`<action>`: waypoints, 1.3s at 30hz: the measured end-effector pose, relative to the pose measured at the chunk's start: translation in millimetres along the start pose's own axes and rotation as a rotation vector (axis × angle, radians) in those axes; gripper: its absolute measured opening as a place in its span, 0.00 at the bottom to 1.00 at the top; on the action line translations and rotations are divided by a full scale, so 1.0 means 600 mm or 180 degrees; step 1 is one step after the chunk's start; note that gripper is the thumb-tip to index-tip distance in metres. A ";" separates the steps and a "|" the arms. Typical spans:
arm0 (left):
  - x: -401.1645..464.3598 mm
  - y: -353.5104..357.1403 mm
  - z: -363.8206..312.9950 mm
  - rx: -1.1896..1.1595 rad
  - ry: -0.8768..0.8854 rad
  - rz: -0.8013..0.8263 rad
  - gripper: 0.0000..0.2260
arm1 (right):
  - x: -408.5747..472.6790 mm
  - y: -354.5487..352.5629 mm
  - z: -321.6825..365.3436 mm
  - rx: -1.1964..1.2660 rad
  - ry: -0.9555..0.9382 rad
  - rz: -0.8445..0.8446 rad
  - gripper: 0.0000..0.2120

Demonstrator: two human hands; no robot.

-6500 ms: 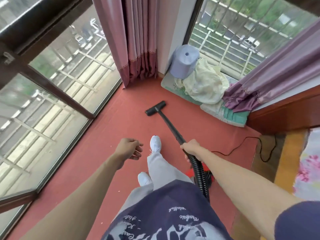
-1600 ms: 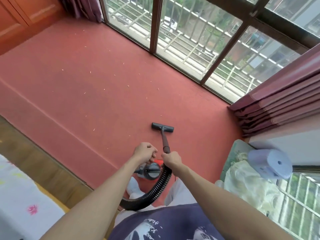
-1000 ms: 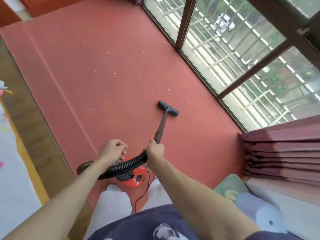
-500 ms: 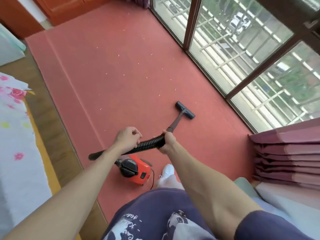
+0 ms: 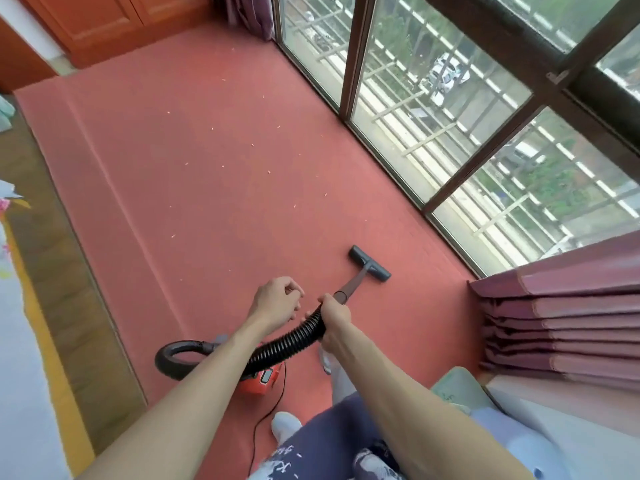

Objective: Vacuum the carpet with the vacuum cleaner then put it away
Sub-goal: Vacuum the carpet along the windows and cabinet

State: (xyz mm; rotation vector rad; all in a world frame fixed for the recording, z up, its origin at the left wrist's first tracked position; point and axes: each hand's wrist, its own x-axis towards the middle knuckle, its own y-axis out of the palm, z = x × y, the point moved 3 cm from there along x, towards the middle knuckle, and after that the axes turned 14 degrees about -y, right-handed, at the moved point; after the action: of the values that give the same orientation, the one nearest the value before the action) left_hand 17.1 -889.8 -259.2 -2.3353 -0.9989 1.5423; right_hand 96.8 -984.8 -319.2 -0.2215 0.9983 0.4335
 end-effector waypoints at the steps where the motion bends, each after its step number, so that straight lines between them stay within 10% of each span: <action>1: 0.010 0.010 -0.011 0.0049 -0.0038 0.0054 0.09 | 0.017 -0.006 0.018 -0.0062 -0.0042 -0.0008 0.07; 13: 0.128 0.043 -0.179 0.0027 -0.0459 -0.0125 0.11 | 0.222 -0.107 0.263 -0.0645 -0.0041 -0.0114 0.06; 39: 0.150 0.014 -0.325 0.0609 -0.0404 -0.0241 0.10 | 0.239 -0.086 0.286 -0.0382 0.0438 0.0319 0.05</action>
State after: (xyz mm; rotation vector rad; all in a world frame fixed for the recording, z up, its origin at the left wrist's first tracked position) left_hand 211.3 -799.7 -243.2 -2.0712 -0.9103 1.6928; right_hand 317.8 -930.8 -351.2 -0.3136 1.1227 0.5763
